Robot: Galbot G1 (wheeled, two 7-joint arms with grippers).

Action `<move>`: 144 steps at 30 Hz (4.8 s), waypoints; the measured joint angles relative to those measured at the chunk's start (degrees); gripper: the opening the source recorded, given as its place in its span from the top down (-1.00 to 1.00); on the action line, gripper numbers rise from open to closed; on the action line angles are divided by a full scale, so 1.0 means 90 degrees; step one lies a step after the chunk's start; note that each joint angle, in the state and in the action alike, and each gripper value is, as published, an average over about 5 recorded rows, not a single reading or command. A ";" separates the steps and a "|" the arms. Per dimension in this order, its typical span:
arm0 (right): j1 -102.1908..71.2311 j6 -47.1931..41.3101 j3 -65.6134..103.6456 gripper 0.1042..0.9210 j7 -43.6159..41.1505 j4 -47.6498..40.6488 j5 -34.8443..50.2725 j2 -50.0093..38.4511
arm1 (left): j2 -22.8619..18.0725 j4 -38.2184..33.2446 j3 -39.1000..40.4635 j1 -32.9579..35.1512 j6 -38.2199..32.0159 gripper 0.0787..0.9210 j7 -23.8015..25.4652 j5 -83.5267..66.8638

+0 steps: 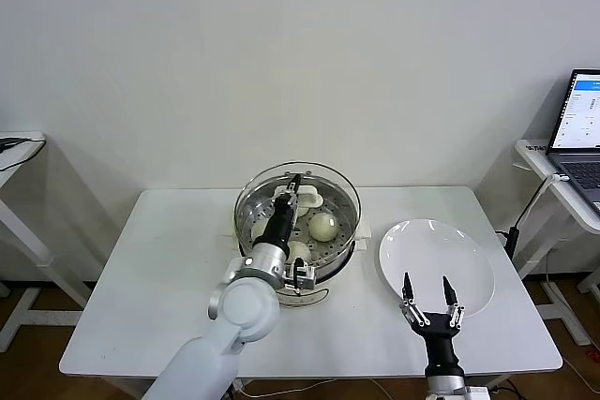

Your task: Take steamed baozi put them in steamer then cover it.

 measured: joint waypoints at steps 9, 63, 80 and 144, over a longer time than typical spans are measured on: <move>-0.0008 0.0001 0.0012 -0.76 0.0002 0.0008 -0.0022 -0.0002 | -0.0096 0.0334 0.0074 -0.0157 0.0015 0.74 -0.0106 0.0002; 0.0077 0.0016 -0.0062 -0.76 -0.0015 -0.0086 -0.0088 -0.0044 | -0.0227 0.0752 -0.0106 0.0181 -0.0045 0.43 -0.0418 0.0279; 0.0091 0.0039 -0.0066 -0.76 -0.0009 -0.0084 -0.0080 -0.0108 | 0.0332 -0.0502 -0.0247 0.1032 -0.0052 -0.69 -0.0495 0.0214; -0.0068 -0.1780 -0.0026 -0.76 0.0176 0.1638 -0.0445 -0.0189 | -0.0774 -0.1254 -0.4823 0.4501 -0.3240 -0.77 -0.1457 -0.8038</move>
